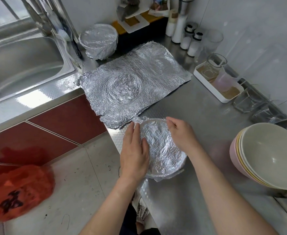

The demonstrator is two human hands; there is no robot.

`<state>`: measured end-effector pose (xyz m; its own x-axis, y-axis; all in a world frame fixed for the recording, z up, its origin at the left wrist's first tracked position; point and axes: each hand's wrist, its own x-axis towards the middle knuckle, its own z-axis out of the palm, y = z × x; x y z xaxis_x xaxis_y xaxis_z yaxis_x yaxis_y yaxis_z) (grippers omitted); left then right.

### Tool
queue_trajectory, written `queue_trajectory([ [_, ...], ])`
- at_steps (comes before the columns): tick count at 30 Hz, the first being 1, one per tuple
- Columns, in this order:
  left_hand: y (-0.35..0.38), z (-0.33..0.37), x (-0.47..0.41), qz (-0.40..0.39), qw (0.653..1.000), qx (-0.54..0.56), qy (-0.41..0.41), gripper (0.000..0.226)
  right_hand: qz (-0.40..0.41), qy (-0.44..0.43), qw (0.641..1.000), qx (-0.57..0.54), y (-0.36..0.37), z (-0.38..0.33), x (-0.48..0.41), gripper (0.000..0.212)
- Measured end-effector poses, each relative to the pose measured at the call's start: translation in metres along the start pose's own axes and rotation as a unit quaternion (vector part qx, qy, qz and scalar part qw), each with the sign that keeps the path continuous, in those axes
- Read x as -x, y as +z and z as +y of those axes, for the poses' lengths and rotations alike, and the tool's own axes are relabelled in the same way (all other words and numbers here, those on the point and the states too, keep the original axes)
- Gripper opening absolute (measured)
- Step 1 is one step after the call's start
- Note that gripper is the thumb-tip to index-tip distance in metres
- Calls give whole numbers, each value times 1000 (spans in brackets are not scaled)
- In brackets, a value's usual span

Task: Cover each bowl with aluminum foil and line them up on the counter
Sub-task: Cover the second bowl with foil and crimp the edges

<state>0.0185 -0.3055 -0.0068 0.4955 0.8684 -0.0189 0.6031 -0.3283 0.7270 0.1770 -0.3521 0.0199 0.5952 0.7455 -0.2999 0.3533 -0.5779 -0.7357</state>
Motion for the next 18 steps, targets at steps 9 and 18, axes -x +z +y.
queue_trajectory([
  [9,-7,-10,-14,-52,993,-36,96,48,66,1,997,-35,8,21,20,28],
  [18,-16,-10,-9,-52,990,-72,106,51,3,39,994,-104,2,19,17,45],
])
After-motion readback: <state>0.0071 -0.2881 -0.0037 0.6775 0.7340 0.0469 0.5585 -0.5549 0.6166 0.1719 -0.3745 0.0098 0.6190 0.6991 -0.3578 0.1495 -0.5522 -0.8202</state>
